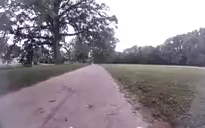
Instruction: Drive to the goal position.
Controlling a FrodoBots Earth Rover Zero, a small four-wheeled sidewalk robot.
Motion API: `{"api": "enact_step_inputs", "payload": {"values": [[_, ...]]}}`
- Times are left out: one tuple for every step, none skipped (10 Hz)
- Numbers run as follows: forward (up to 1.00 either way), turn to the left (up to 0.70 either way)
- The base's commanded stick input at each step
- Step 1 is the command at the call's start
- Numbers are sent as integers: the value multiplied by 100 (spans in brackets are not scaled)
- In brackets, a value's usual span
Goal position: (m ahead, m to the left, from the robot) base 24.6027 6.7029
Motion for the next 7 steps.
{"api": "enact_step_inputs", "payload": {"values": [[70, 0], [70, 0], [70, 0], [70, 0], [70, 0], [70, 0], [70, 0]]}}
